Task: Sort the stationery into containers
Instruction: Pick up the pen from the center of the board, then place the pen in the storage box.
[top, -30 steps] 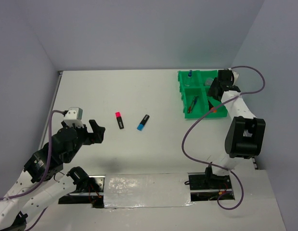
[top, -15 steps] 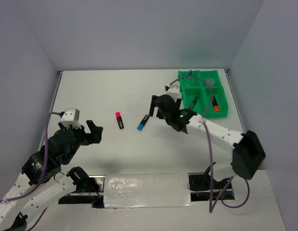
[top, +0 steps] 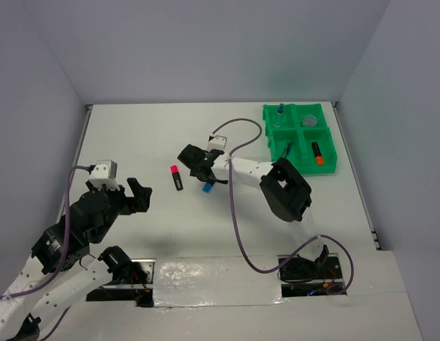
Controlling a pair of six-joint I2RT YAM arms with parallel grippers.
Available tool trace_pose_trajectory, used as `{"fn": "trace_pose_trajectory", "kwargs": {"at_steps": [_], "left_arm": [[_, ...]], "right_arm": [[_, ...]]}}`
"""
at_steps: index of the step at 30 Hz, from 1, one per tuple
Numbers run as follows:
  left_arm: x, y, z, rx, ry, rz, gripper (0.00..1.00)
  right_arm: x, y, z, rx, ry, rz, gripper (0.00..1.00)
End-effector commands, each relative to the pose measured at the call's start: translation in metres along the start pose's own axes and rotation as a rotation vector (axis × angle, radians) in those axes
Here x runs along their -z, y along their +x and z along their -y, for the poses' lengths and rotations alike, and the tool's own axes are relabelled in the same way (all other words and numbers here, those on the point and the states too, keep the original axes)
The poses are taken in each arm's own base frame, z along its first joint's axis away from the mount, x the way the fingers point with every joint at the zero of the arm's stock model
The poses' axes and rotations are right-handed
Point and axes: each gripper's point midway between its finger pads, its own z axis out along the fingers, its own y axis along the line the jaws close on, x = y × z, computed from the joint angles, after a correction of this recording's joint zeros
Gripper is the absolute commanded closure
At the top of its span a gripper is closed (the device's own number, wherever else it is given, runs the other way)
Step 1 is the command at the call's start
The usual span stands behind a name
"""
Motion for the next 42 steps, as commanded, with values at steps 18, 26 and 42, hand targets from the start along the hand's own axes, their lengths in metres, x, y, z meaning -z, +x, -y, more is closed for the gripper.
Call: {"fn": "trace_pose_trajectory", "kwargs": {"at_steps": [18, 26, 42], "left_arm": [[0.003, -0.01, 0.009, 0.027, 0.053, 0.046, 0.01], [0.003, -0.009, 0.011, 0.02, 0.06, 0.04, 0.01], [0.003, -0.008, 0.012, 0.016, 0.062, 0.033, 0.01]], "right_arm": [[0.025, 0.005, -0.011, 0.034, -0.344, 0.034, 1.0], [0.066, -0.136, 0.078, 0.228, -0.596, 0.28, 1.0], [-0.035, -0.263, 0.354, -0.18, 0.05, 0.223, 0.89]]}}
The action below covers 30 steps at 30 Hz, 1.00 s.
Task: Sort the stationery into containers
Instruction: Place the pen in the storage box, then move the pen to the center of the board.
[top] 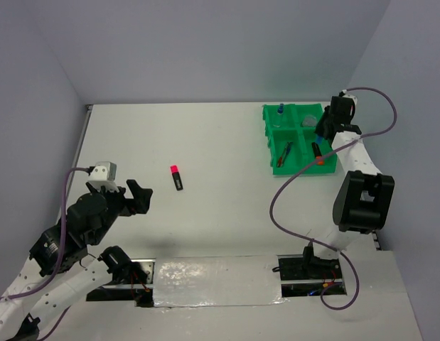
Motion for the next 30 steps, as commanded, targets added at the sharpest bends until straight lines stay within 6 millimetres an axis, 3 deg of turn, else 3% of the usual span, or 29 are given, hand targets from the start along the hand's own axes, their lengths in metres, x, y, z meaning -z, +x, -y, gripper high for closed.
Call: {"fn": "trace_pose_trajectory", "kwargs": {"at_steps": [1, 7, 10, 13, 16, 17, 18, 19, 20, 22, 23, 24, 26, 27, 29, 30], "left_arm": [[-0.003, -0.007, 0.008, 0.009, 0.025, 0.023, 0.01], [-0.003, -0.006, 0.01, 0.004, 0.035, 0.019, 0.01], [-0.004, -0.005, 0.011, 0.0, 0.039, 0.014, 0.01], [-0.004, -0.006, 0.011, 0.0, 0.041, 0.015, 0.01], [-0.003, -0.006, 0.011, 0.002, 0.042, 0.017, 0.01], [-0.003, -0.006, 0.011, 0.001, 0.04, 0.017, 0.01], [-0.003, -0.007, 0.011, 0.003, 0.042, 0.021, 0.01], [-0.003, -0.007, 0.011, 0.004, 0.039, 0.02, 0.01], [-0.003, -0.006, 0.011, 0.002, 0.039, 0.018, 0.01], [-0.004, -0.007, 0.007, 0.007, 0.018, 0.023, 0.01], [-0.003, -0.006, 0.004, 0.01, 0.0, 0.022, 0.01], [-0.003, -0.007, 0.0, 0.029, -0.022, 0.025, 0.01], [-0.002, -0.012, -0.02, 0.056, -0.142, 0.056, 0.01], [0.003, -0.009, -0.032, 0.103, -0.214, 0.049, 0.01], [0.012, -0.018, -0.063, 0.146, -0.394, 0.106, 0.01], [0.018, -0.009, -0.076, 0.179, -0.469, 0.088, 0.01]], "right_arm": [[-0.005, -0.017, 0.0, -0.029, -0.007, 0.007, 0.87], [-0.018, -0.005, -0.003, -0.059, -0.068, -0.026, 0.71], [-0.021, -0.001, 0.001, -0.068, -0.041, -0.038, 0.59], [-0.015, -0.006, 0.003, -0.075, -0.029, -0.021, 0.46], [-0.01, -0.01, 0.005, -0.077, -0.012, -0.014, 0.43], [-0.006, -0.014, 0.004, -0.079, -0.015, -0.007, 0.34], [-0.003, -0.015, 0.001, -0.081, -0.032, -0.01, 0.32], [0.004, -0.019, -0.013, -0.074, -0.073, -0.002, 0.24], [0.011, -0.019, -0.032, -0.061, -0.151, -0.002, 0.05], [0.044, -0.005, -0.11, 0.076, -0.291, 0.007, 0.0], [0.053, 0.0, -0.123, 0.129, -0.266, 0.018, 0.0], [0.082, 0.022, -0.18, 0.232, -0.362, 0.02, 0.0], [0.104, 0.051, -0.224, 0.279, -0.441, 0.01, 0.0], [0.13, 0.078, -0.261, 0.306, -0.538, -0.009, 0.0], [0.148, 0.113, -0.302, 0.333, -0.628, -0.035, 0.0], [0.17, 0.142, -0.329, 0.389, -0.672, -0.053, 0.0]]}}
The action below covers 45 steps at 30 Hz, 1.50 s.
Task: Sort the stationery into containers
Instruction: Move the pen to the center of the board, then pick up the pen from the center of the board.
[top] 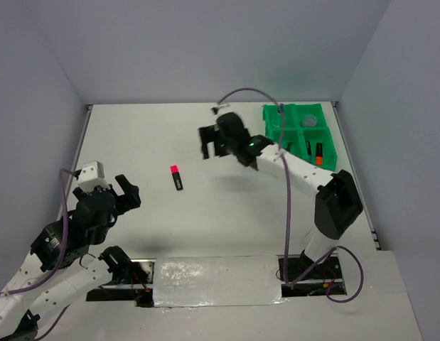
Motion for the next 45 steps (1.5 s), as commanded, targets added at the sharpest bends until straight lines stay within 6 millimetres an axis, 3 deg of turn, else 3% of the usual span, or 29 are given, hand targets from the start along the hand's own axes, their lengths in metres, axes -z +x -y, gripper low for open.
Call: {"fn": "trace_pose_trajectory", "kwargs": {"at_steps": [1, 2, 4, 5, 7, 8, 9, 11, 13, 14, 16, 24, 27, 32, 33, 34, 35, 36, 37, 38, 39, 40, 42, 43, 44, 45], "left_arm": [[0.009, -0.015, -0.051, 0.12, -0.302, 0.08, 0.01], [0.011, -0.018, -0.057, 0.134, -0.339, 0.097, 0.01], [0.01, -0.017, -0.06, 0.138, -0.365, 0.094, 0.01], [0.009, -0.017, -0.061, 0.132, -0.374, 0.09, 0.01], [0.006, -0.017, -0.059, 0.126, -0.374, 0.087, 0.01], [0.005, -0.017, -0.058, 0.106, -0.364, 0.081, 0.01], [0.003, -0.016, -0.054, 0.103, -0.342, 0.073, 0.01], [0.001, -0.017, -0.049, 0.093, -0.312, 0.075, 0.01], [0.0, -0.017, -0.045, 0.09, -0.286, 0.069, 0.01], [-0.001, -0.017, -0.043, 0.085, -0.275, 0.071, 0.01], [-0.001, -0.016, -0.04, 0.083, -0.254, 0.067, 0.01], [-0.002, -0.017, -0.031, 0.064, -0.201, 0.063, 0.01], [-0.003, -0.017, -0.03, 0.06, -0.193, 0.06, 0.01], [-0.004, -0.016, -0.026, 0.054, -0.174, 0.057, 0.01], [-0.004, -0.016, -0.026, 0.053, -0.17, 0.057, 0.01], [-0.004, -0.017, -0.025, 0.05, -0.167, 0.057, 0.01], [-0.004, -0.016, -0.024, 0.048, -0.162, 0.055, 0.01], [-0.004, -0.016, -0.023, 0.048, -0.155, 0.054, 0.01], [-0.004, -0.016, -0.023, 0.046, -0.15, 0.056, 0.01], [-0.004, -0.017, -0.021, 0.045, -0.142, 0.057, 0.01], [-0.003, -0.017, -0.019, 0.046, -0.122, 0.055, 0.01], [-0.004, -0.017, -0.016, 0.039, -0.103, 0.059, 0.01], [-0.002, -0.019, -0.012, 0.042, -0.07, 0.067, 0.01], [-0.001, -0.018, -0.01, 0.038, -0.052, 0.066, 0.01], [0.0, -0.019, -0.009, 0.043, -0.046, 0.073, 0.01], [0.001, -0.02, -0.009, 0.049, -0.038, 0.079, 0.01]], "right_arm": [[0.0, 0.018, -0.072, 0.075, -0.055, -0.02, 0.0], [-0.02, 0.028, -0.098, 0.127, -0.065, -0.056, 0.0], [-0.028, 0.065, -0.131, 0.226, -0.041, -0.152, 0.0], [-0.047, 0.073, -0.149, 0.245, -0.029, -0.168, 0.0], [-0.052, 0.076, -0.17, 0.264, -0.017, -0.176, 0.0], [-0.066, 0.093, -0.172, 0.263, -0.009, -0.209, 0.0], [-0.069, 0.097, -0.178, 0.259, -0.022, -0.221, 0.0], [-0.077, 0.091, -0.185, 0.241, -0.032, -0.202, 0.0], [-0.089, 0.101, -0.186, 0.247, -0.027, -0.227, 0.01], [-0.092, 0.094, -0.189, 0.236, -0.035, -0.216, 0.01], [-0.103, 0.106, -0.192, 0.231, -0.057, -0.246, 0.01], [-0.129, 0.151, -0.183, 0.226, -0.076, -0.351, 0.13], [-0.132, 0.159, -0.182, 0.236, -0.085, -0.371, 0.29], [-0.125, 0.16, -0.183, 0.258, -0.121, -0.384, 0.45], [-0.122, 0.158, -0.185, 0.258, -0.142, -0.386, 0.6], [-0.12, 0.164, -0.178, 0.259, -0.137, -0.403, 1.0], [-0.116, 0.161, -0.176, 0.253, -0.15, -0.396, 1.0], [-0.1, 0.117, -0.196, 0.217, -0.241, -0.27, 1.0], [-0.091, 0.134, -0.185, 0.227, -0.309, -0.308, 1.0], [-0.077, 0.122, -0.187, 0.223, -0.379, -0.275, 1.0], [-0.037, 0.052, -0.205, 0.193, -0.503, -0.074, 1.0], [-0.024, 0.067, -0.183, 0.207, -0.593, -0.101, 1.0], [0.01, 0.024, -0.162, 0.202, -0.686, 0.049, 1.0], [0.034, 0.007, -0.137, 0.199, -0.669, 0.104, 1.0], [0.027, -0.017, -0.085, 0.159, -0.543, 0.147, 1.0], [0.027, -0.02, -0.051, 0.129, -0.442, 0.125, 1.0]]}}
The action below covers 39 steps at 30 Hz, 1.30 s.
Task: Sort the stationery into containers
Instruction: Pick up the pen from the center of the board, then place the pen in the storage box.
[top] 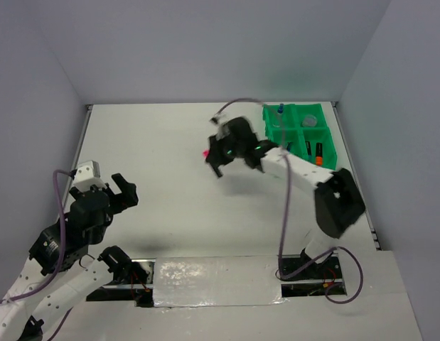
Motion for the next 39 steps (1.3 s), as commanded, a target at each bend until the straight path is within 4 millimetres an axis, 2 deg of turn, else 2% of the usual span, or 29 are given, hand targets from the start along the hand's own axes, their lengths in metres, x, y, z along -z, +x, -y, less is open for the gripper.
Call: {"fn": "trace_pose_trajectory", "kwargs": {"at_steps": [1, 2, 4, 6, 8, 9, 11, 12, 13, 14, 15, 16, 19, 21, 23, 26, 27, 28, 32, 36, 37, 38, 39], "left_arm": [[0.003, -0.01, 0.011, 0.013, 0.07, 0.037, 0.01], [0.003, -0.01, 0.012, 0.012, 0.075, 0.038, 0.01], [0.003, -0.009, 0.014, 0.008, 0.081, 0.033, 0.01], [0.001, -0.008, 0.014, 0.0, 0.079, 0.027, 0.01], [0.001, -0.007, 0.017, -0.006, 0.089, 0.021, 0.01], [0.001, -0.007, 0.018, -0.011, 0.096, 0.021, 0.01], [0.001, -0.006, 0.021, -0.015, 0.115, 0.016, 0.01], [0.001, -0.006, 0.023, -0.02, 0.121, 0.017, 0.01], [0.001, -0.006, 0.024, -0.018, 0.126, 0.017, 0.01], [0.001, -0.005, 0.024, -0.021, 0.13, 0.014, 0.01], [0.001, -0.005, 0.024, -0.023, 0.131, 0.013, 0.01], [0.002, -0.006, 0.024, -0.02, 0.134, 0.015, 0.01], [0.003, -0.007, 0.024, -0.014, 0.144, 0.024, 0.01], [0.005, -0.008, 0.024, -0.009, 0.155, 0.033, 0.01], [0.006, -0.009, 0.025, -0.004, 0.162, 0.036, 0.01], [0.006, -0.008, 0.026, -0.011, 0.167, 0.033, 0.01], [0.006, -0.008, 0.027, -0.013, 0.171, 0.031, 0.01], [0.006, -0.008, 0.027, -0.014, 0.172, 0.03, 0.01], [0.006, -0.008, 0.028, -0.013, 0.177, 0.031, 0.01], [0.007, -0.008, 0.029, -0.013, 0.186, 0.032, 0.01], [0.006, -0.008, 0.029, -0.017, 0.185, 0.03, 0.01], [0.007, -0.008, 0.029, -0.018, 0.187, 0.029, 0.01], [0.006, -0.007, 0.029, -0.02, 0.185, 0.027, 0.01]], "right_arm": [[0.094, -0.103, 0.067, 0.03, 0.121, 0.357, 1.0], [0.121, -0.106, 0.128, -0.047, 0.299, 0.382, 1.0], [0.152, -0.091, 0.183, -0.138, 0.49, 0.352, 1.0], [0.201, -0.071, 0.254, -0.25, 0.769, 0.338, 1.0], [0.223, -0.058, 0.287, -0.314, 0.899, 0.33, 1.0], [0.247, -0.051, 0.311, -0.361, 1.007, 0.352, 1.0], [0.258, -0.045, 0.33, -0.399, 1.087, 0.361, 1.0], [0.273, -0.046, 0.344, -0.427, 1.135, 0.388, 1.0], [0.275, -0.049, 0.349, -0.429, 1.143, 0.396, 1.0], [0.269, -0.042, 0.359, -0.44, 1.163, 0.369, 0.99], [0.274, -0.045, 0.365, -0.45, 1.195, 0.36, 0.99], [0.269, -0.034, 0.377, -0.466, 1.222, 0.315, 0.98], [0.276, -0.022, 0.394, -0.538, 1.253, 0.283, 0.97], [0.275, -0.012, 0.4, -0.583, 1.237, 0.285, 0.96], [0.273, -0.01, 0.403, -0.588, 1.184, 0.308, 0.94], [0.27, -0.008, 0.399, -0.572, 1.154, 0.312, 0.78], [0.269, -0.01, 0.398, -0.57, 1.146, 0.322, 0.69], [0.269, -0.013, 0.397, -0.563, 1.133, 0.335, 0.64], [0.26, -0.018, 0.395, -0.548, 1.08, 0.339, 0.55], [0.257, -0.016, 0.399, -0.561, 1.082, 0.298, 0.38], [0.257, -0.015, 0.4, -0.57, 1.085, 0.295, 0.23], [0.26, -0.018, 0.398, -0.572, 1.086, 0.304, 0.01], [0.262, -0.02, 0.396, -0.573, 1.085, 0.312, 0.0]]}}
